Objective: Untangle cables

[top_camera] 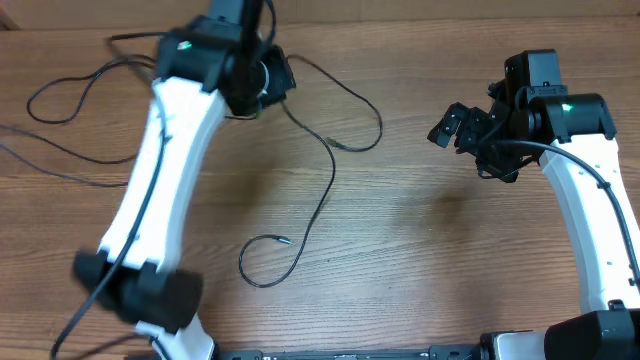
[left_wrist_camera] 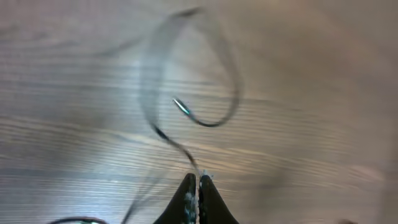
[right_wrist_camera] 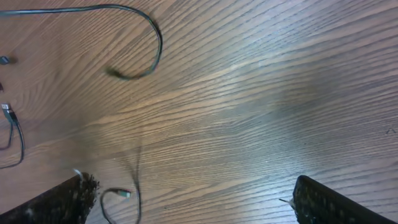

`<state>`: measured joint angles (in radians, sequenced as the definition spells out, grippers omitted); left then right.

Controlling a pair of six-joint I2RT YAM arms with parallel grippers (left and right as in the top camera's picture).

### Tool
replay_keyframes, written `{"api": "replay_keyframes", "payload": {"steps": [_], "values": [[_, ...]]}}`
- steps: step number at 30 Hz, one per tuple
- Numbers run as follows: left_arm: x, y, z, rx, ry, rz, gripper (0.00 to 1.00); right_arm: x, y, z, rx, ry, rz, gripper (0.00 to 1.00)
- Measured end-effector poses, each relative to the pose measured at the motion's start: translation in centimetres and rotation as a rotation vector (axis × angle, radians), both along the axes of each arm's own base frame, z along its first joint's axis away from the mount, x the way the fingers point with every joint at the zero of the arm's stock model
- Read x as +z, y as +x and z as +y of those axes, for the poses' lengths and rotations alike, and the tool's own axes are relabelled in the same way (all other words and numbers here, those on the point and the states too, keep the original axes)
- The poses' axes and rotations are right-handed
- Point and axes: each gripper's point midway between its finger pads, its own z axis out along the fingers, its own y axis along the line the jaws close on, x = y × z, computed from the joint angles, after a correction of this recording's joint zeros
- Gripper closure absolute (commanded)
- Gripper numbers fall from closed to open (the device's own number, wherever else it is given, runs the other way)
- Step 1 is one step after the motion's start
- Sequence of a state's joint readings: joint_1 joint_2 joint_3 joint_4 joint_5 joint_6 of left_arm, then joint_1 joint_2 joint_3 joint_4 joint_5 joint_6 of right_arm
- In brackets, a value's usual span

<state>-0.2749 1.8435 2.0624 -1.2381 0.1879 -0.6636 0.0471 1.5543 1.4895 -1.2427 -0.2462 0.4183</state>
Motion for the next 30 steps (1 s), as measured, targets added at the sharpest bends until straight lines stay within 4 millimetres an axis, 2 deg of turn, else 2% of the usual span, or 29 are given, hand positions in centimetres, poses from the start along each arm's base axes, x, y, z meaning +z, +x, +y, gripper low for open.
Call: {"api": "replay_keyframes", "payload": {"steps": [2,4,6,11,12,13,16,18,19,20,21,24,30], "values": [[3.1,-1.1,0.2,-0.022,-0.016,-0.077,0.96,0.0,0.0,0.0,0.0,0.0,0.001,0.0],[3.6,-1.4,0.2,-0.042,-0.009,-0.095,0.96,0.0,0.0,0.0,0.001,0.0,0.0,0.0],[3.4,-1.4,0.2,-0.061,0.002,-0.094,0.9,0.0,0.0,0.0,0.0,0.0,0.0,0.0],[1.9,-2.1,-0.4,-0.096,0.027,-0.041,0.56,0.0,0.0,0.0,0.0,0.0,0.001,0.0],[1.1,-2.1,-0.9,-0.104,0.036,-0.022,0.41,0.0,0.0,0.0,0.0,0.0,0.0,0.0],[0.0,-2.0,-1.3,-0.107,0.051,0.003,0.4,0.0,0.0,0.0,0.001,0.001,0.0,0.0],[-4.8,-0.8,-1.9,-0.104,0.128,0.1,0.42,0.0,0.0,0.0,0.001,0.0,0.0,0.0],[-9.0,0.2,-1.8,-0.067,0.167,0.193,0.44,0.0,0.0,0.0,0.0,0.0,0.0,0.0],[-10.4,0.4,-1.8,-0.054,0.176,0.226,0.43,0.0,0.0,0.0,0.0,0.0,0.0,0.0],[-13.2,0.7,-1.8,-0.033,0.194,0.287,0.42,0.0,0.0,0.0,0.0,0.0,0.0,0.0],[-15.1,0.9,-1.7,-0.015,0.208,0.331,0.39,0.0,0.0,0.0,0.0,0.0,0.001,0.0],[-20.1,0.8,-1.8,0.016,0.229,0.439,0.38,0.0,0.0,0.0,0.0,0.0,0.0,0.0],[-23.5,0.5,-2.4,0.066,0.197,0.529,0.36,0.0,0.0,0.0,0.0,0.0,0.0,0.0]]}}
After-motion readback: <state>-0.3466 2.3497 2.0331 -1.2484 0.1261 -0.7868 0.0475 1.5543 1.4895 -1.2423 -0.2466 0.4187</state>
